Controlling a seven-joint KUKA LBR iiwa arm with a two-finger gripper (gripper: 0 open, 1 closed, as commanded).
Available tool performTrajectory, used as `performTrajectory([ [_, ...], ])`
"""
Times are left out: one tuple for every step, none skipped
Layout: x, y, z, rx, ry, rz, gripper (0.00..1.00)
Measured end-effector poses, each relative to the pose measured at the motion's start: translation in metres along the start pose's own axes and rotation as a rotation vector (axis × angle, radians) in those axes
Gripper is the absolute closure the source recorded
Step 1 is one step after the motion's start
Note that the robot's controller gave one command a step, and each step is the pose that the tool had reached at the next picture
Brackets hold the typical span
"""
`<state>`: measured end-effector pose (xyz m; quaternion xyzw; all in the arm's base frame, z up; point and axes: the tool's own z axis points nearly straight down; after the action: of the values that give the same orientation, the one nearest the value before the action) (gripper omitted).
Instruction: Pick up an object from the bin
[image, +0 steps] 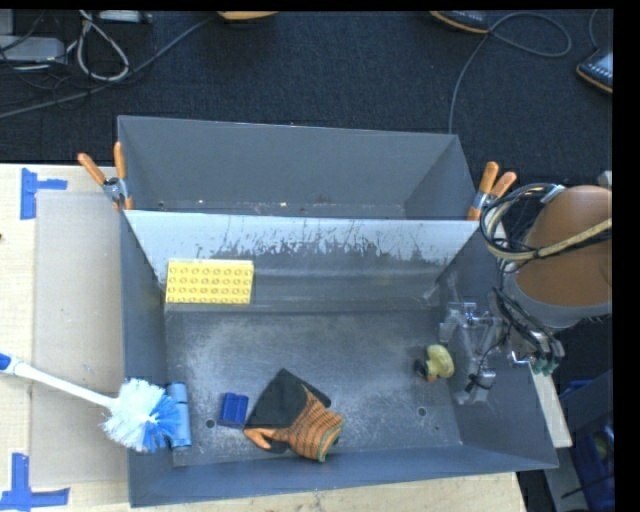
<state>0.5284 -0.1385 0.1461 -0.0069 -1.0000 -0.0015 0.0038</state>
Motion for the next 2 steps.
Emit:
performTrajectory([
  [-0.004,-0.004,-0.038,0.002,-0.008,-0.003,0.00],
  [-0.067,0.018,0.028,0.002,-0.013,0.032,0.00],
])
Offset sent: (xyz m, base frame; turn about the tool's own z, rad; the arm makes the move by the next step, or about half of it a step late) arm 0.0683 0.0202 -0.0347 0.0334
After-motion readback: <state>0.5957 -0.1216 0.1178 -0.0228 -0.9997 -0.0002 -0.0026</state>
